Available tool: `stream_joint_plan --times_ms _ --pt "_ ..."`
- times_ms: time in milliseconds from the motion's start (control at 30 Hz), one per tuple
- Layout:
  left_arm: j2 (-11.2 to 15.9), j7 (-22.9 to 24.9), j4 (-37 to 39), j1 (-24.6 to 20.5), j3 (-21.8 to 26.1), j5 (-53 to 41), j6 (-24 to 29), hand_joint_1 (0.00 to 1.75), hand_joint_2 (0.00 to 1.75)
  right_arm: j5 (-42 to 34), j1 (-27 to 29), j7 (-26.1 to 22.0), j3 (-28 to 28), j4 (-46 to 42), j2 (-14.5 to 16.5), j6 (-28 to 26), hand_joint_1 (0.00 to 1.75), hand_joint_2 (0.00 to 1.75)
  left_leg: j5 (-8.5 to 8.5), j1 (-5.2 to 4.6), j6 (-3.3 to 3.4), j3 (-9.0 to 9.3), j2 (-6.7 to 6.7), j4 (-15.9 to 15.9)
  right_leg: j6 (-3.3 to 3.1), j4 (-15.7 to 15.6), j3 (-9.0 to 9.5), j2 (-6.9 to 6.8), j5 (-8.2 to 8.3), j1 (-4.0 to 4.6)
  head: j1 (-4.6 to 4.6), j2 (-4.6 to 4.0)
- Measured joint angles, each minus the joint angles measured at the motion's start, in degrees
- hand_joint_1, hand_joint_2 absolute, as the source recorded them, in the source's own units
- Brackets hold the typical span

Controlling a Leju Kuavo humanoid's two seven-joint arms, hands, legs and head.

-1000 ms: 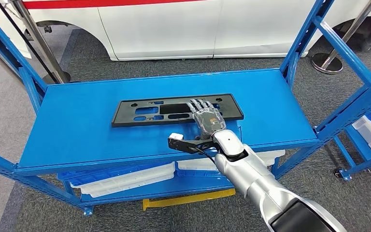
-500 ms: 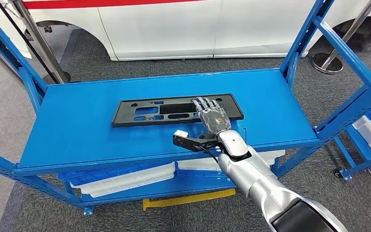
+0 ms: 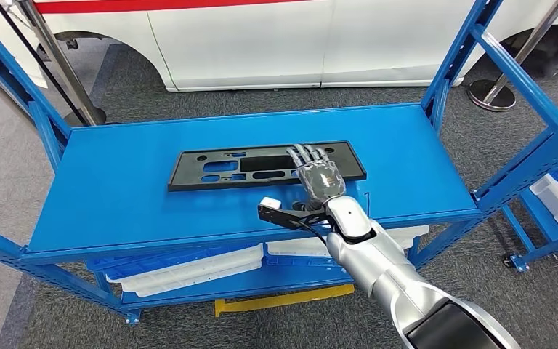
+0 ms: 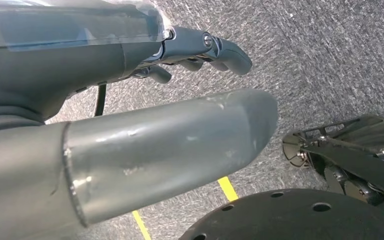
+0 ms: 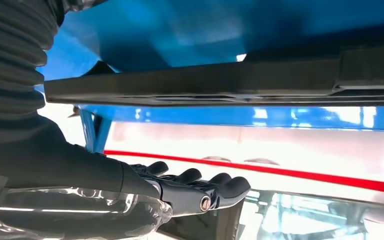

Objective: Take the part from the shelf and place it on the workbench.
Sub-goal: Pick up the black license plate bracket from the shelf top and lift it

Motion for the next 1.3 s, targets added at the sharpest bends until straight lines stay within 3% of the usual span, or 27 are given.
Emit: stream_joint_plan --times_ms 500,667,733,800,867,900,933,967,1000,1067,1100,1167,1267,1300 --pt "-0.14 -0.53 1.02 -0.55 -0.73 0.04 -0.12 0.0 0.0 0.91 -0.03 -0.14 0.0 -0.01 0.08 4.0 0.0 0.0 -0.06 -0.22 0.08 -0.03 -0.01 0.12 0.13 -0.07 0.01 -0.01 0.07 -0.19 -0.01 0.0" --pt "-0.14 -0.53 1.02 -0.67 -1.1 0.04 -0.06 0.0 0.0 0.93 -0.1 -0.19 0.0 -0.03 0.1 4.37 0.0 0.0 -0.28 -0.57 0.44 -0.12 -0.02 0.22 0.5 -0.28 0.05 0.0 0.06 -0.44 -0.01 0.0" --pt "-0.15 -0.53 1.02 -0.73 -1.27 0.04 -0.03 0.0 0.0 0.98 -0.25 -0.26 0.0 -0.08 0.12 4.42 0.0 0.0 -0.21 -0.21 0.86 0.21 0.02 -0.29 0.87 0.11 0.02 0.02 -0.37 -0.46 0.0 0.0" --pt "-0.16 -0.53 1.02 -0.78 -1.4 0.04 -0.02 0.0 0.0 1.01 -0.48 -0.35 0.0 -0.11 0.13 4.41 0.0 0.0 -0.11 0.14 1.3 0.65 0.1 -0.81 1.0 4.15 -1.91 0.06 -2.46 -0.45 0.01 0.0" --pt "-0.16 -0.54 1.02 -0.81 -1.43 0.04 -0.02 0.0 0.0 1.01 -0.43 -0.4 0.0 -0.08 0.09 4.42 0.0 0.0 -0.25 0.04 1.54 0.78 0.14 -0.83 0.9 12.13 -6.49 0.07 -5.67 -0.46 0.01 0.0" --pt "-0.16 -0.54 1.02 -0.82 -1.44 0.04 -0.02 0.0 0.0 1.01 -0.28 -0.42 0.0 -0.06 0.07 4.43 0.0 0.0 -0.37 -0.01 1.55 0.85 0.11 -0.8 0.83 15.59 -8.78 0.07 -6.51 -0.47 0.01 0.0" --pt "-0.16 -0.54 1.02 -0.82 -1.45 0.04 -0.02 0.0 0.0 1.01 -0.13 -0.43 0.0 -0.04 0.05 4.44 0.0 0.0 -0.53 -0.05 1.51 1.01 0.06 -0.78 0.72 17.18 -10.21 0.07 -6.16 -0.46 0.01 0.0" --pt "-0.16 -0.54 1.02 -0.82 -1.45 0.04 -0.02 0.0 0.0 1.01 -0.04 -0.44 0.0 -0.03 0.04 4.45 0.0 0.0 -0.74 -0.08 1.4 1.29 0.01 -0.75 0.54 16.56 -10.55 0.07 -4.59 -0.44 0.01 0.0" --pt "-0.17 -0.55 1.02 -0.82 -1.46 0.04 -0.02 0.0 0.0 1.01 -0.03 -0.46 0.0 -0.02 0.04 4.46 0.0 0.0 -1.02 -0.1 1.26 1.7 -0.03 -0.71 0.25 13.7 -9.74 0.07 -2.0 -0.39 0.01 0.0" --pt "-0.26 -0.55 1.03 -0.77 -1.48 0.04 -0.02 0.0 0.0 1.01 -0.14 -0.52 0.0 0.0 0.03 4.51 0.0 0.0 -1.65 -0.15 0.88 2.37 -0.05 -0.62 -0.54 5.77 -6.79 0.05 2.79 0.01 0.0 0.0" --pt "-0.33 -0.55 1.05 -0.78 -1.49 0.04 -0.01 0.0 0.0 1.01 -0.22 -0.53 0.0 0.02 0.02 4.61 0.0 0.0 -1.88 -0.13 0.64 2.47 -0.06 -0.56 -0.85 2.93 -5.67 0.04 3.87 0.26 0.01 0.0" --pt "-0.44 -0.56 1.11 -0.86 -1.55 0.04 0.01 0.0 0.0 1.04 -0.29 -0.51 0.0 0.06 -0.01 4.95 0.0 0.0 -2.11 -0.06 -0.03 2.48 -0.04 -0.62 -1.23 1.16 -4.99 0.09 3.72 0.71 0.01 0.0" --pt "-0.39 -0.57 1.14 -1.04 -1.77 0.1 0.02 0.0 0.0 1.1 -0.38 -0.49 0.0 0.0 -0.01 5.18 0.0 0.0 -3.04 0.04 -1.18 2.42 0.05 0.18 -1.87 0.07 -4.05 0.2 3.51 0.27 0.0 0.0" --pt "-0.37 -0.57 1.15 -1.08 -1.84 0.13 0.02 0.0 0.0 1.11 -0.44 -0.5 0.0 -0.03 0.0 5.16 0.0 0.44 -4.04 0.1 -1.54 1.51 0.08 2.2 -2.13 -0.29 -3.55 0.18 3.45 0.04 -0.01 0.0"
